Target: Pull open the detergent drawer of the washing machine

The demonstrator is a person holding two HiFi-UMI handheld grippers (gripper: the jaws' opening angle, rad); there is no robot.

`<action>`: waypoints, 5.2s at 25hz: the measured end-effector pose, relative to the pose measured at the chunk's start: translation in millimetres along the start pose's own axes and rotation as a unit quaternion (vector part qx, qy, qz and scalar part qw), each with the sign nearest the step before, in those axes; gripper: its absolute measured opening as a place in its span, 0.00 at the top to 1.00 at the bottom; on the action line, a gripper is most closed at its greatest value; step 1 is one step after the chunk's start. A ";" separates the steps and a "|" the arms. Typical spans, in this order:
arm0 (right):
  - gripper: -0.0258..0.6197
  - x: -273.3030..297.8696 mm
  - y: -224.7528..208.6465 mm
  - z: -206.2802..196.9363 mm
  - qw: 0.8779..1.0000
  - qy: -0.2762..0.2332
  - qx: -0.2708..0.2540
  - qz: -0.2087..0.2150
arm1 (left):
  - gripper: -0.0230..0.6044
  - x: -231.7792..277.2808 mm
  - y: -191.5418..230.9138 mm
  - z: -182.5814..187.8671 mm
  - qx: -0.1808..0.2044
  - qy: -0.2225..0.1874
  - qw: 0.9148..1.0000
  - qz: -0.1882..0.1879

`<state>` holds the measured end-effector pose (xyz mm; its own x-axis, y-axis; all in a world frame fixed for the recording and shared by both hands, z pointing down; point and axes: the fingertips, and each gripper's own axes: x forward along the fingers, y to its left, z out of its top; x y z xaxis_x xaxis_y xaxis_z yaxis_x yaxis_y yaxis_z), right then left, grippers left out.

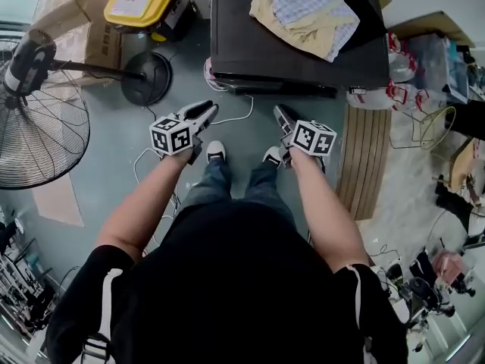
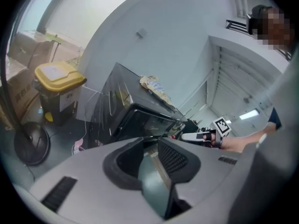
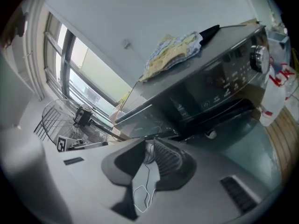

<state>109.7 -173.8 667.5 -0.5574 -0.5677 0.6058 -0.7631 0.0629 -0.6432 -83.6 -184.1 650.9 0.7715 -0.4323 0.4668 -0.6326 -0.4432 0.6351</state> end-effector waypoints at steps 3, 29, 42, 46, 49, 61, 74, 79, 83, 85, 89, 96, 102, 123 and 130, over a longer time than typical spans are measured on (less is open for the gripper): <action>0.84 12.7 -7.8 -3.9 1.000 -0.001 0.020 0.009 | 0.80 10.2 14.4 -4.5 -0.039 -0.008 0.999 0.006; 0.78 80.2 -52.3 -15.8 0.986 -0.039 0.155 0.038 | 0.68 84.2 74.1 -37.7 -0.262 -0.060 0.963 -0.014; 0.77 98.6 -57.9 -11.6 0.971 -0.077 0.216 0.070 | 0.67 101.7 80.2 -32.6 -0.281 -0.074 0.955 -0.051; 0.77 103.0 -58.7 -9.5 0.963 -0.093 0.238 0.082 | 0.68 104.3 87.6 -34.3 -0.288 -0.078 0.954 -0.041; 0.79 103.4 -60.7 -7.3 0.958 -0.105 0.251 0.090 | 0.69 103.8 93.9 -33.3 -0.298 -0.090 0.950 -0.037; 0.82 101.5 -62.4 -7.5 0.949 -0.126 0.269 0.106 | 0.79 103.4 90.9 -30.9 -0.286 -0.098 0.952 -0.051; 0.84 99.5 -62.4 -13.1 0.945 -0.124 0.278 0.120 | 0.82 99.8 88.9 -34.7 -0.293 -0.099 0.949 -0.059; 0.84 95.6 -60.8 -19.4 0.946 -0.121 0.276 0.121 | 0.82 94.9 88.9 -40.9 -0.283 -0.096 0.953 -0.054; 0.84 90.9 -61.0 -24.7 0.946 -0.120 0.275 0.122 | 0.82 93.0 82.9 -46.8 -0.292 -0.093 0.950 -0.060; 0.84 88.6 -61.6 -27.0 0.946 -0.122 0.275 0.123 | 0.82 90.7 86.0 -50.7 -0.273 -0.087 0.957 -0.048; 0.84 83.9 -63.1 -31.6 0.945 -0.123 0.274 0.126 | 0.82 91.5 76.1 -55.5 -0.296 -0.092 0.949 -0.066; 0.84 73.6 -62.6 -48.1 0.944 -0.121 0.282 0.125 | 0.83 83.0 66.9 -69.9 -0.291 -0.082 0.951 -0.068; 0.84 63.8 -61.2 -64.6 0.944 -0.115 0.281 0.128 | 0.83 74.0 59.2 -85.2 -0.301 -0.080 0.947 -0.073; 0.85 36.9 -57.8 -106.0 0.945 -0.106 0.281 0.129 | 0.84 50.8 37.0 -124.8 -0.303 -0.063 0.947 -0.081; 0.85 31.9 -57.5 -116.3 0.946 -0.099 0.280 0.132 | 0.85 46.0 32.3 -134.8 -0.308 -0.062 0.946 -0.077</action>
<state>97.7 -100.1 778.3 -0.5896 -0.7391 0.3256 -0.2829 -0.1887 -0.9404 -59.4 -112.4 775.9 0.8139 -0.5048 0.2875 -0.3234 0.0174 0.9461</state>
